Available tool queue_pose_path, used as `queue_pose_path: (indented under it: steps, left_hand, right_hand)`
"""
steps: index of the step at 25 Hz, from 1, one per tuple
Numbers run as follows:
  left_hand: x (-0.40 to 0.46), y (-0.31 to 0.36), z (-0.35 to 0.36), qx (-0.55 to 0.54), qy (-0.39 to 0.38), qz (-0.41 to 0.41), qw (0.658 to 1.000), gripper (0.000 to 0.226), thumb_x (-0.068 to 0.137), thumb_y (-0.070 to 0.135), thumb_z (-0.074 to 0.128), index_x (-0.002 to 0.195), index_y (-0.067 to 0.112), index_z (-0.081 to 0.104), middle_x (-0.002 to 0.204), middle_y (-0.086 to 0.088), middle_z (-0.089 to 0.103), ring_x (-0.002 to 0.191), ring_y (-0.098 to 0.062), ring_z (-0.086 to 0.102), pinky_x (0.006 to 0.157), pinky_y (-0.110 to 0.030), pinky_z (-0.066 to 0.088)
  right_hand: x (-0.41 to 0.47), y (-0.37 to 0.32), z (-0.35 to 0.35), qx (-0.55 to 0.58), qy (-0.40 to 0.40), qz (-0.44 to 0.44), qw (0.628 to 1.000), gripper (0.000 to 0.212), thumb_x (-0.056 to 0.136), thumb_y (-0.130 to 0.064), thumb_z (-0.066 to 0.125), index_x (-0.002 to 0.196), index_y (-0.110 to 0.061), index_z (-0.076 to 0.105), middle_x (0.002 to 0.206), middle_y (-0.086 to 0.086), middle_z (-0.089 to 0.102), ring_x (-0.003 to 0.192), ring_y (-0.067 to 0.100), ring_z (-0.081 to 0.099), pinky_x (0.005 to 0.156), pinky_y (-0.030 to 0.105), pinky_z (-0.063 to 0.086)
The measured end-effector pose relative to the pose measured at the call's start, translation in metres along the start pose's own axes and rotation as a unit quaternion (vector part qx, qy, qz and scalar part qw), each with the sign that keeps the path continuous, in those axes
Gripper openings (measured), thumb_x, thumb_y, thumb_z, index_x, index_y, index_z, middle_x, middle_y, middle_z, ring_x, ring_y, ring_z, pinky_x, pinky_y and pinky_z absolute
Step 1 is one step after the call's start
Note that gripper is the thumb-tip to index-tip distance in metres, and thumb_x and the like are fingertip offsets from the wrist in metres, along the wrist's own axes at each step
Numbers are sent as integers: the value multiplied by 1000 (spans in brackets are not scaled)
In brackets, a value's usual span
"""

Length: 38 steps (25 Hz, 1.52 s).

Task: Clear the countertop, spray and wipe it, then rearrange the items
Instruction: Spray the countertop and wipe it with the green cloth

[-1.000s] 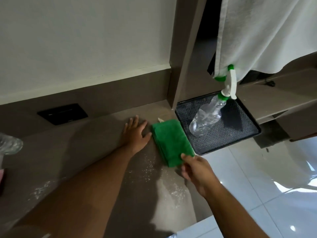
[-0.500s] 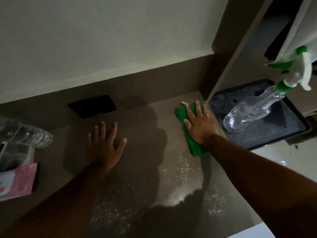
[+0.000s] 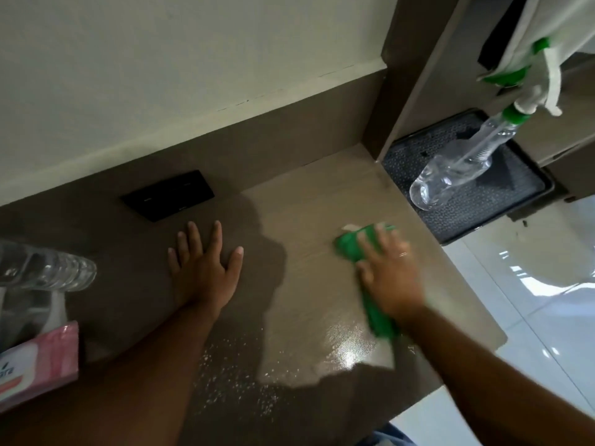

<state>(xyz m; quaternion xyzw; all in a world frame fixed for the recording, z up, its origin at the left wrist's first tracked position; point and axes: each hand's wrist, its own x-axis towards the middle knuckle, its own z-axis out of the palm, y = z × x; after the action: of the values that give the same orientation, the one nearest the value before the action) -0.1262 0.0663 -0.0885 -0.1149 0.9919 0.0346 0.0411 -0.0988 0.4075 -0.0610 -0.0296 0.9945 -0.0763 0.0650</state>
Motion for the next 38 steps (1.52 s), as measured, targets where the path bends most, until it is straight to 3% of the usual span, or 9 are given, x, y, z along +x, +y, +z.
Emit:
queue_pose_path:
  steps: [4, 8, 11, 16, 19, 23, 28, 34, 38]
  left_hand:
    - [-1, 2, -1, -5, -2, 2, 1000, 75, 88, 73, 14, 154, 37, 12, 163, -14, 10, 149, -33, 8, 118, -53, 8]
    - [-3, 4, -6, -7, -16, 7, 1000, 75, 88, 72, 17, 154, 36, 14, 163, -14, 8, 149, -33, 8, 118, -53, 7]
    - [-4, 4, -8, -5, -21, 10, 1000, 74, 89, 72, 17, 154, 36, 14, 163, -14, 6, 149, -33, 7, 119, -53, 6]
    - [-1, 1, -2, -3, -13, 18, 1000, 77, 88, 74, 11, 154, 36, 13, 163, -15, 7, 148, -36, 8, 118, -54, 6]
    - [2, 1, 1, -11, -4, 15, 1000, 77, 87, 75, 11, 153, 35, 15, 162, -17, 10, 148, -37, 10, 117, -55, 7]
    - [3, 1, 4, -11, 12, 9, 1000, 76, 87, 75, 15, 152, 36, 19, 161, -17, 15, 147, -38, 13, 116, -56, 9]
    - [4, 0, 1, -11, -6, 1, 1000, 79, 85, 77, 10, 153, 37, 15, 163, -15, 10, 148, -35, 8, 118, -55, 7]
    - [2, 3, -4, -20, -10, 5, 1000, 75, 89, 72, 17, 154, 34, 17, 163, -16, 10, 148, -36, 9, 118, -54, 7]
    - [7, 4, 1, 0, 2, 0, 1000, 74, 89, 72, 18, 154, 35, 17, 162, -16, 13, 148, -36, 12, 118, -54, 9]
  right_hand:
    - [22, -4, -18, 22, 65, 177, 982, 56, 98, -38, 36, 151, -22, 32, 159, 19, 23, 145, 41, 21, 118, 52, 20]
    - [-65, -137, 26, -7, 5, -112, 994, 57, 94, -46, 37, 149, -29, 34, 158, 11, 28, 144, 35, 26, 115, 52, 23]
    - [-106, -90, 29, 24, -12, -185, 982, 56, 92, -48, 42, 147, -37, 32, 159, 2, 27, 145, 28, 25, 114, 51, 24]
    - [-110, 101, -9, 81, 44, 158, 983, 54, 93, -49, 35, 145, -38, 37, 158, -6, 25, 143, 26, 31, 109, 52, 36]
    - [-104, 96, -14, 61, 61, 218, 972, 55, 94, -51, 29, 147, -34, 38, 158, 4, 32, 139, 33, 38, 110, 47, 34]
    - [-137, -11, 17, -9, 55, 122, 991, 56, 95, -47, 37, 148, -26, 37, 156, 15, 32, 143, 39, 28, 117, 47, 18]
    - [-165, -60, 29, -6, -43, -178, 983, 59, 95, -56, 35, 149, -34, 31, 159, 6, 28, 145, 33, 27, 114, 53, 20]
    - [-90, 66, 0, 38, 6, 164, 986, 60, 97, -56, 24, 153, -37, 16, 164, 6, 5, 149, 34, 9, 119, 49, 19]
    - [22, 19, 4, -2, -4, 30, 1000, 63, 96, -52, 26, 154, -27, 20, 162, 14, 15, 147, 38, 14, 119, 47, 17]
